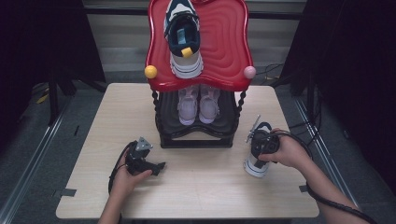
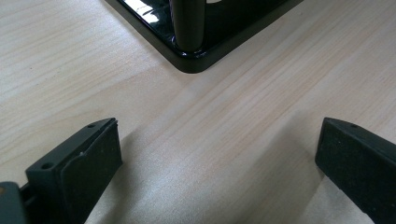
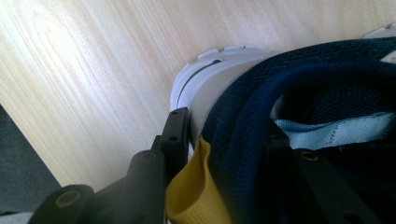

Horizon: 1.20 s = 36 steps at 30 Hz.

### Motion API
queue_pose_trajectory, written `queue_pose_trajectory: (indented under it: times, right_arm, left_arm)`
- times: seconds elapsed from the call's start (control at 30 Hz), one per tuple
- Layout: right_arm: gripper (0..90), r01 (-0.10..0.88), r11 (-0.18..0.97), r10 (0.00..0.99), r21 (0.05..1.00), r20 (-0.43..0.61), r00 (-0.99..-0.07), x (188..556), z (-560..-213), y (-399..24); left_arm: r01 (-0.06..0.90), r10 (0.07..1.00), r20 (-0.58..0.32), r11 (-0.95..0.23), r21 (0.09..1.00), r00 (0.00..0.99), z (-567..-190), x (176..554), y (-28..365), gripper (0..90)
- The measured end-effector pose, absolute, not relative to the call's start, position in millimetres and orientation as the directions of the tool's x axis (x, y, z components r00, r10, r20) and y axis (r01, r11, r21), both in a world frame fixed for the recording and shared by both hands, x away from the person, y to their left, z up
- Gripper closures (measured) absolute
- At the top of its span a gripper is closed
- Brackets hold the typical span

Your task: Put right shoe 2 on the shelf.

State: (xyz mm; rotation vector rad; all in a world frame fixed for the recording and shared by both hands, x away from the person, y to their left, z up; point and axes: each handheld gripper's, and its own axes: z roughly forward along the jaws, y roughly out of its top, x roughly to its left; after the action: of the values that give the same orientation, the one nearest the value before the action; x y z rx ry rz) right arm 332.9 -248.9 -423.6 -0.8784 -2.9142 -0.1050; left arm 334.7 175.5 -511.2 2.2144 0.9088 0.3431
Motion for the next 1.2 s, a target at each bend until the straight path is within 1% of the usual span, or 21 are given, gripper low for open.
queue_pose_trajectory:
  times: [0.2,0.37,0.5,0.7,0.73,0.83,0.87,0.9,0.93,0.97,1.03,1.17,1.2]
  right_arm:
    - [66.9,0.536,0.844,0.529,0.024,0.127,-0.839,334,-423,-248]
    - [69.4,0.529,0.848,0.521,0.035,0.131,-0.844,334,-423,-248]
    - [70.0,0.52,0.853,0.511,0.037,0.138,-0.848,333,-423,-249]
    - [70.6,0.491,0.87,0.485,0.034,0.114,-0.867,333,-420,-253]
    - [70.8,0.498,0.867,0.49,0.035,0.122,-0.863,332,-418,-253]
    - [71.1,0.48,0.876,0.474,0.041,0.101,-0.874,332,-413,-255]
    - [71.1,0.49,0.87,0.483,0.048,0.117,-0.868,331,-411,-254]
    - [71.1,0.468,0.882,0.461,0.053,0.103,-0.881,331,-408,-255]
    - [71.2,0.485,0.873,0.478,0.048,0.104,-0.872,329,-405,-254]
    - [71.2,0.463,0.885,0.457,0.056,0.093,-0.885,330,-403,-255]
    - [71.3,0.466,0.883,0.46,0.051,0.091,-0.883,328,-397,-253]
    - [71.3,0.436,0.898,0.431,0.057,0.081,-0.899,328,-386,-253]
    - [71.3,0.447,0.893,0.443,0.047,0.081,-0.893,326,-382,-251]
  left_arm:
    - [0.508,0.696,-0.022,-0.502,0.7,0.718,-511,335,176,0.0]
    - [0.508,0.696,-0.022,-0.502,0.7,0.718,-511,335,176,0.0]
    - [0.508,0.696,-0.022,-0.502,0.7,0.718,-511,335,176,0.0]
    - [0.508,0.696,-0.022,-0.502,0.7,0.718,-511,335,176,0.0]
    - [0.508,0.696,-0.021,-0.502,0.7,0.718,-511,335,176,0.0]
    - [0.508,0.696,-0.022,-0.502,0.7,0.718,-511,335,176,0.0]
    - [0.508,0.696,-0.022,-0.502,0.7,0.717,-511,335,176,0.0]
    - [0.508,0.696,-0.022,-0.502,0.699,0.718,-511,335,176,0.0]
    - [0.508,0.696,-0.022,-0.502,0.7,0.717,-511,335,176,0.0]
    - [0.508,0.696,-0.022,-0.502,0.7,0.717,-511,335,176,0.0]
    - [0.508,0.696,-0.022,-0.502,0.7,0.717,-511,335,176,0.0]
    - [0.508,0.696,-0.022,-0.502,0.7,0.717,-511,335,176,0.0]
    - [0.508,0.696,-0.022,-0.502,0.7,0.718,-511,335,176,0.0]
